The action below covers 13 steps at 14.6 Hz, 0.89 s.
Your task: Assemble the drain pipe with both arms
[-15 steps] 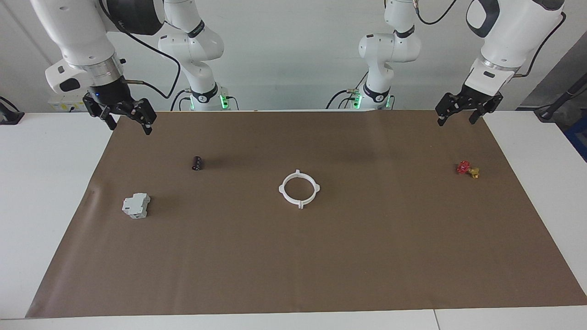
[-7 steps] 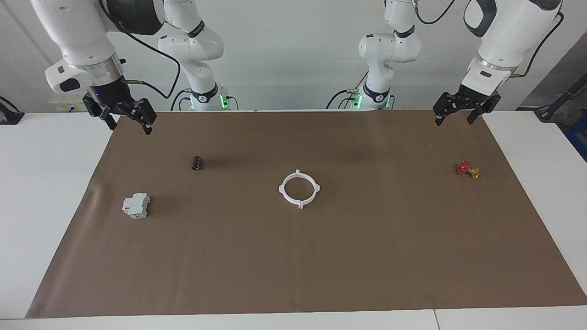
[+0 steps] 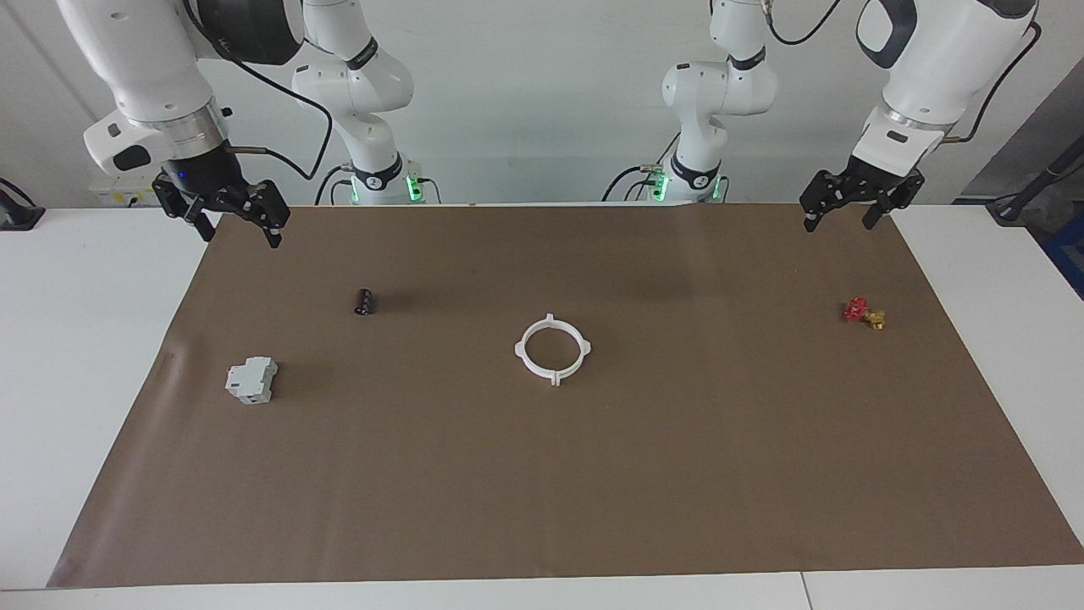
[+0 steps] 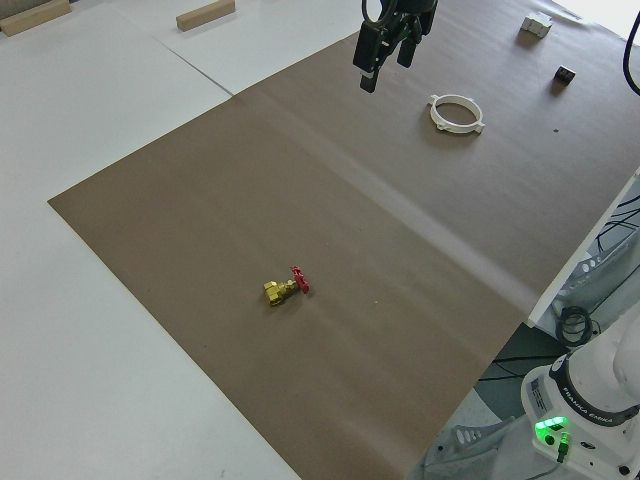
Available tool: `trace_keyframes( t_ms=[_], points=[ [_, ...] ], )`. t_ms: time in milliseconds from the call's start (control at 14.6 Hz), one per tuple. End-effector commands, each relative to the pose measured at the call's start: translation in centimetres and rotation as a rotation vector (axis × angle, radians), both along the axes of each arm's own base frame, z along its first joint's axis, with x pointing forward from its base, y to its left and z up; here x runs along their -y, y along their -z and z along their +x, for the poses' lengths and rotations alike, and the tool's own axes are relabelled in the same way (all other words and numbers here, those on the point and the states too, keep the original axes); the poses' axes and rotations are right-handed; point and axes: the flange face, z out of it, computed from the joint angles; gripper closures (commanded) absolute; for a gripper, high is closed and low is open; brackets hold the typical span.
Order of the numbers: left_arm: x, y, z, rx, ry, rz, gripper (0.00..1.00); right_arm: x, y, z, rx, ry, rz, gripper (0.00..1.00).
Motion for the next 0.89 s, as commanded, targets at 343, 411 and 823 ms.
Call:
trace_keyframes(
  t_ms=[343, 411, 823],
  points=[
    [0.27, -0.03, -0.87, -0.001, 0.009, -0.014, 0.00, 0.62, -0.08, -0.87, -0.025, -0.004, 0.048, 0.00],
    [0.27, -0.11, -0.91, 0.000, 0.007, -0.015, 0.00, 0.71, -0.08, -0.88, -0.025, -0.003, 0.048, 0.00],
    [0.28, -0.04, -0.85, 0.000, 0.004, -0.014, 0.00, 0.39, -0.38, -1.00, -0.020, -0.009, 0.048, 0.00]
  ],
)
